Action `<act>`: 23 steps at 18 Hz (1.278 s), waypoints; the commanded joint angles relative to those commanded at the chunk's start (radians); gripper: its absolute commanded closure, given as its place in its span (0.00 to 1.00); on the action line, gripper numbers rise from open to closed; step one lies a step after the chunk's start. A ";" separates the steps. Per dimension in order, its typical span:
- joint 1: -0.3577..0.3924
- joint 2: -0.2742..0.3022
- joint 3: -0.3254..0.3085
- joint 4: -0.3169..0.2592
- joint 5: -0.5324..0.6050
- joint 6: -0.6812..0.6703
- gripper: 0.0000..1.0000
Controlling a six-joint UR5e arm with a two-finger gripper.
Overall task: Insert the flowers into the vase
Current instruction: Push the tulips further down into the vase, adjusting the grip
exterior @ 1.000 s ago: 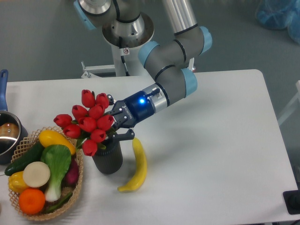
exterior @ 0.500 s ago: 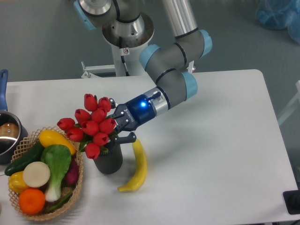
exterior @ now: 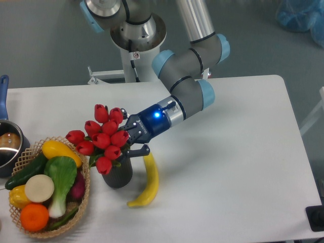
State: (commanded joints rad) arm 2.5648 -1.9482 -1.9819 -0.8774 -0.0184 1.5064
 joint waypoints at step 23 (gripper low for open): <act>0.008 -0.002 -0.009 0.000 0.000 0.043 0.25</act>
State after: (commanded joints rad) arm 2.5725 -1.9497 -1.9911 -0.8774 -0.0184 1.5493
